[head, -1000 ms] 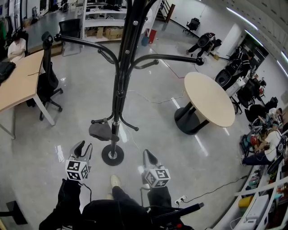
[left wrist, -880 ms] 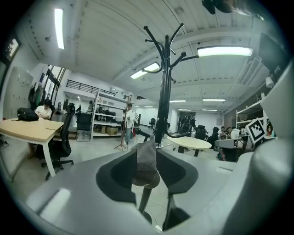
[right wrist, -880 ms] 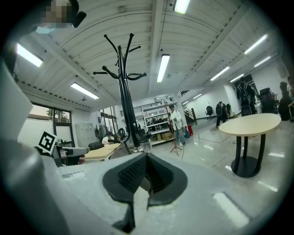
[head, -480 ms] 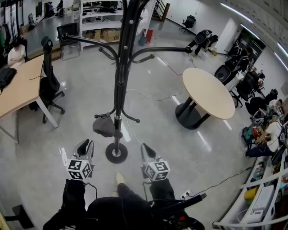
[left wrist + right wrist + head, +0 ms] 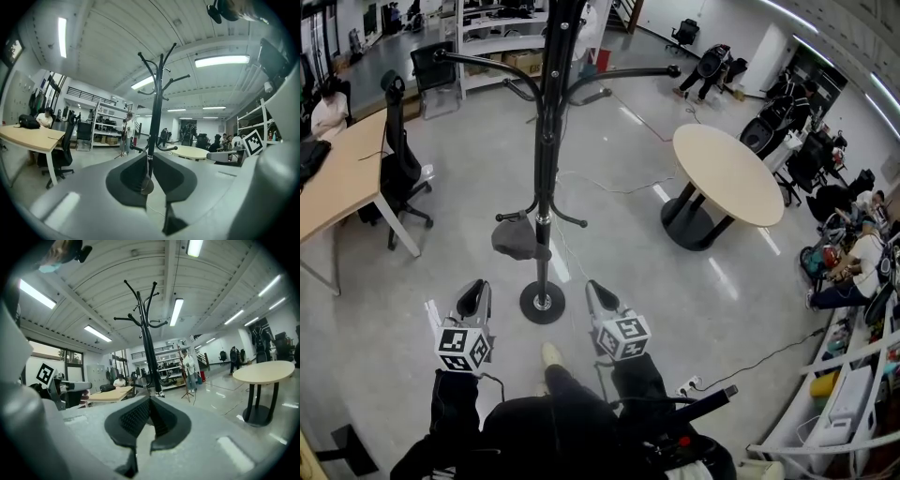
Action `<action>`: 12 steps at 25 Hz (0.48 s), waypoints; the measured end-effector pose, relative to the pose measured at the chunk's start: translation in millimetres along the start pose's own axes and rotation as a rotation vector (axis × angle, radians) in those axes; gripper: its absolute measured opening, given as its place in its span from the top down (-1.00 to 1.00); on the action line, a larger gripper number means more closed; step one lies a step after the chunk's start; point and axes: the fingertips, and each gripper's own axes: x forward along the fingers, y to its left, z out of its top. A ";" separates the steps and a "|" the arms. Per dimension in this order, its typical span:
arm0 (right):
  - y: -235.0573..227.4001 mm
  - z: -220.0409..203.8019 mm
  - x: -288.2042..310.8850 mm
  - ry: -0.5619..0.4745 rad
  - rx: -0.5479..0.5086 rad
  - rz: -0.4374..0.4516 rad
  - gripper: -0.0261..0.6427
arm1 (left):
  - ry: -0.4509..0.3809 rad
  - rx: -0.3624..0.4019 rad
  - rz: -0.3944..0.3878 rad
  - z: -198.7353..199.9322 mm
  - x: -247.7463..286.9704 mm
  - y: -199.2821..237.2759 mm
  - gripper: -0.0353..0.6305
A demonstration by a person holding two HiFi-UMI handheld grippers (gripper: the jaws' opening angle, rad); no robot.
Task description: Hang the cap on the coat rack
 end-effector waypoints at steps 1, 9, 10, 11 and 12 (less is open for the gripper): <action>2.8 -0.8 -2.6 0.000 -0.001 0.003 0.91 | -0.002 0.003 0.002 0.5 -4.4 -1.4 0.78; 23.4 -1.8 -21.3 -0.008 -0.017 0.026 0.92 | -0.025 0.031 0.009 8.6 -34.5 -12.8 0.89; 25.2 -1.6 -23.7 -0.010 -0.018 0.028 0.91 | -0.024 0.032 0.009 8.0 -36.9 -14.4 0.89; 26.5 -1.4 -25.9 -0.012 -0.021 0.029 0.92 | -0.023 0.034 0.009 7.2 -38.7 -15.9 0.89; 27.4 -1.1 -27.8 -0.015 -0.023 0.030 0.92 | -0.022 0.036 0.009 6.4 -40.1 -17.3 0.89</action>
